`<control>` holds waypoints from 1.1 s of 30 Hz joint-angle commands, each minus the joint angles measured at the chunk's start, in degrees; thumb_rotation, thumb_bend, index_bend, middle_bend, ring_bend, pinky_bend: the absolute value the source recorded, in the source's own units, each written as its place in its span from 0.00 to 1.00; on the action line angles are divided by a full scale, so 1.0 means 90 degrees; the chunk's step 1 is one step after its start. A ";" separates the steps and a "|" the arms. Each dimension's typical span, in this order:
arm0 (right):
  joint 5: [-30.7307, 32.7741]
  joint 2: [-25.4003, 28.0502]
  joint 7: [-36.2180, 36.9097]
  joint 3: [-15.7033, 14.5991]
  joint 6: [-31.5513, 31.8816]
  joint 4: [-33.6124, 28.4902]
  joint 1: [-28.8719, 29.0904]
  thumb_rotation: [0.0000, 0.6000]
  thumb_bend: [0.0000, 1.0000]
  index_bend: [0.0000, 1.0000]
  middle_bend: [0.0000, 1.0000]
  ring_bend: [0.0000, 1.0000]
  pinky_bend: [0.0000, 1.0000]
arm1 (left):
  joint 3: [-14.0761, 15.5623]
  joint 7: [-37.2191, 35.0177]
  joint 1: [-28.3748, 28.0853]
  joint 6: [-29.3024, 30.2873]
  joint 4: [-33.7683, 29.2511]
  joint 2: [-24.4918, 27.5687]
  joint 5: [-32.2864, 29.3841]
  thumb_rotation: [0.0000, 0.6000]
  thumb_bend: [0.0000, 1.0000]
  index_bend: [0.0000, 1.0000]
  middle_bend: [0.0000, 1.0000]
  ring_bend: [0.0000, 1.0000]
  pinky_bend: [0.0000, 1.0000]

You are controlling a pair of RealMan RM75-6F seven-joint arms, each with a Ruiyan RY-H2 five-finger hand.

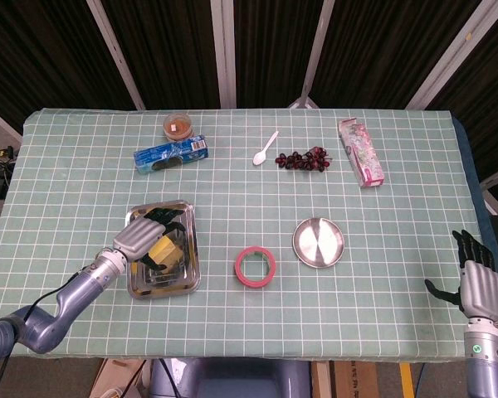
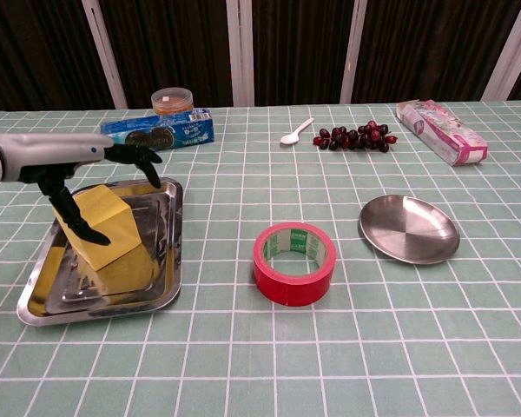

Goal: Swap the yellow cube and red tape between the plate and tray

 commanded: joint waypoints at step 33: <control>-0.0839 -0.0409 -0.3821 -0.0540 -0.1666 -0.3131 0.1696 1.00 0.16 0.09 0.00 0.04 0.00 | 0.0364 -0.0043 0.3700 0.4798 -0.0346 0.1819 0.0656 1.00 0.01 0.20 0.03 0.00 0.01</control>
